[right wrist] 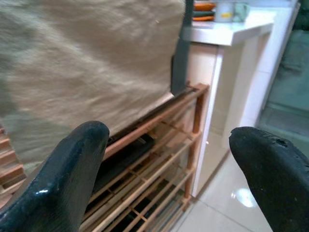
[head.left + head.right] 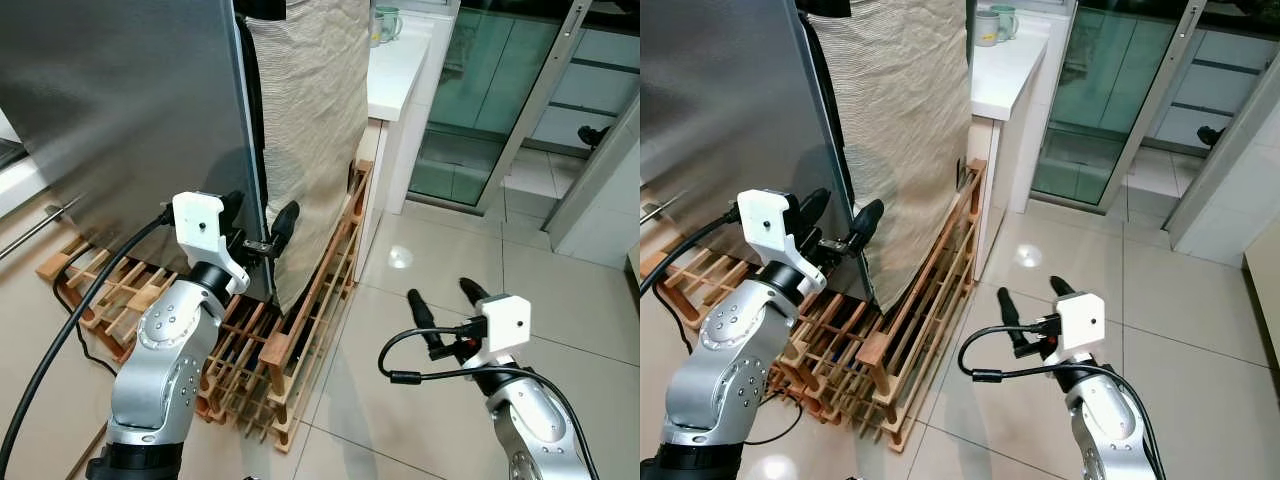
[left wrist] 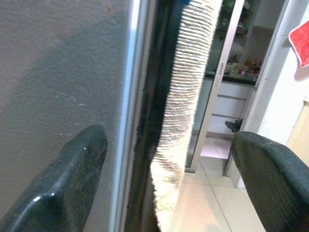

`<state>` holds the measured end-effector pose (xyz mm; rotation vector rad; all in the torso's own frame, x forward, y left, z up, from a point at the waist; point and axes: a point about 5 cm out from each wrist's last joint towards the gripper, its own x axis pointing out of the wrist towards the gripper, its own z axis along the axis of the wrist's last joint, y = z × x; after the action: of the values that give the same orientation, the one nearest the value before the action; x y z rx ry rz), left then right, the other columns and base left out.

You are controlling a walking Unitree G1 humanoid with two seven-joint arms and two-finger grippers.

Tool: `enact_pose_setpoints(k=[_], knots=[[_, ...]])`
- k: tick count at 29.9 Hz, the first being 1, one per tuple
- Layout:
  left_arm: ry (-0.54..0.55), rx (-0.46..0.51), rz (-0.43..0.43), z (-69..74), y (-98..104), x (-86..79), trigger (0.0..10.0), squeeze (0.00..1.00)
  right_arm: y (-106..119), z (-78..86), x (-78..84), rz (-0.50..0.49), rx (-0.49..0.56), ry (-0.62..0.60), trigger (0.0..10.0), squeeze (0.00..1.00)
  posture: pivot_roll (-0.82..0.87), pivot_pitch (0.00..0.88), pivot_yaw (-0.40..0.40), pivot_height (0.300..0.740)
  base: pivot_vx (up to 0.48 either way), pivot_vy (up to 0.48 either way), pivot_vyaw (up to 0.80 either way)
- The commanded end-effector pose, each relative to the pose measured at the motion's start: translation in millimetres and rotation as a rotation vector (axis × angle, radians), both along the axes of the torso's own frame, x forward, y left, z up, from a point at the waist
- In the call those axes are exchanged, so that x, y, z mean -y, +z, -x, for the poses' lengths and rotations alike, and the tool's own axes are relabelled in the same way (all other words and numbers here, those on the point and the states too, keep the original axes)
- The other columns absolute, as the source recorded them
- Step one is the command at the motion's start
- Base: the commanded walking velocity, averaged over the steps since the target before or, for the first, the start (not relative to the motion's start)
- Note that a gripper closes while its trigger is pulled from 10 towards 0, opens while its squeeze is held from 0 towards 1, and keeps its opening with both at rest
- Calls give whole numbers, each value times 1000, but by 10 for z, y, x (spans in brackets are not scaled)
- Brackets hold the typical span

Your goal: Restocking fridge

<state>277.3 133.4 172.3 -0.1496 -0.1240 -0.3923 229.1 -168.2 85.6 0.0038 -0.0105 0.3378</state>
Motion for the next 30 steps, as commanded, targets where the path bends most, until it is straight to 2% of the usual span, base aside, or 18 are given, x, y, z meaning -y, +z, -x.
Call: enact_pose_setpoints(k=[1,8,21,24,25,26,29,30], knots=[[-32,16,4,21,49,38,10000,0,49,-3,-8,-2,10,21,10000,0,-110,0,18,740,0,0,0],[-68,-4,-10,54,17,85,10000,0,4,12,-32,-6,-15,52,10000,0,-104,0,17,740,0,0,0],[-76,-22,-31,-42,-17,127,10000,0,-22,52,-112,-17,-41,130,10000,0,-114,0,17,740,0,0,0],[-61,-25,-40,-72,-32,120,10000,0,-18,44,-119,-24,-41,147,10000,0,-112,0,14,740,0,0,0],[3,-13,-90,-158,-42,73,10000,0,3,17,-138,-7,-29,180,10000,0,-108,0,13,740,0,0,0],[19,-8,-101,-188,-40,60,10000,0,16,4,-146,5,-19,192,10000,0,-108,0,13,740,0,0,0],[56,-6,-89,-262,-13,21,10000,0,45,-34,-161,6,-9,195,10000,0,-108,0,13,740,0,0,0],[93,-19,-52,-304,1,-27,10000,0,63,-61,-164,1,-8,190,10000,0,-112,0,16,740,0,0,0]])
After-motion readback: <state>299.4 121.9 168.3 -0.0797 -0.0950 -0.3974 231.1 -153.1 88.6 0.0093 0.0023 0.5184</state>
